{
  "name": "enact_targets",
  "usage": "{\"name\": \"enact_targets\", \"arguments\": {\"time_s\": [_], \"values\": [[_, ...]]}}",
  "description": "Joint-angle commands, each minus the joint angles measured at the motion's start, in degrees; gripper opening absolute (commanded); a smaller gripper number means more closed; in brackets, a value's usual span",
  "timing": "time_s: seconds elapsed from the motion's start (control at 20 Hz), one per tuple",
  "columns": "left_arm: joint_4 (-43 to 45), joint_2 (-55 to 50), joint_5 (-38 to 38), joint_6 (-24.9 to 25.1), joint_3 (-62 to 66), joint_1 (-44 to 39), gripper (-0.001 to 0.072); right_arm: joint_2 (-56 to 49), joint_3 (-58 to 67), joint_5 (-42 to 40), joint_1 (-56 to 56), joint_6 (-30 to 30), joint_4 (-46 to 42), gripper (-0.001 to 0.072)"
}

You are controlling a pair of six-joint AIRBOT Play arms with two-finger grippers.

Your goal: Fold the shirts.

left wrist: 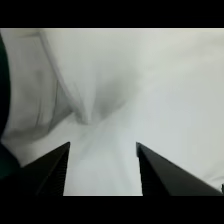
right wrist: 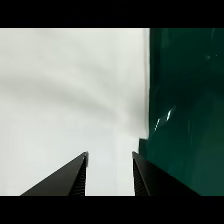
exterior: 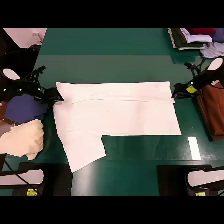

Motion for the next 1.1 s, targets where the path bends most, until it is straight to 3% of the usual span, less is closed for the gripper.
{"name": "enact_targets", "arguments": {"time_s": [0.0, 0.45, 0.8, 1.05], "values": [[3.91, 7.67, -4.04, -2.84, -3.93, 0.02, 0.0495, 6.10, -3.50, 4.00, -2.82, -0.96, 0.57, 0.0334], [3.10, 33.90, -9.55, -12.02, -38.88, 0.02, 0.0496, 20.63, -20.35, -1.16, -8.31, -4.63, 0.61, 0.0333], [0.59, 34.38, -4.61, -12.09, -42.34, 0.02, 0.0496, 20.85, -21.66, -2.01, -8.00, -6.51, 8.11, 0.0333], [-3.78, 34.14, -0.81, -11.85, -45.90, 0.02, 0.0496, 20.85, -21.66, -1.55, -8.00, -6.51, 8.15, 0.0333]]}}
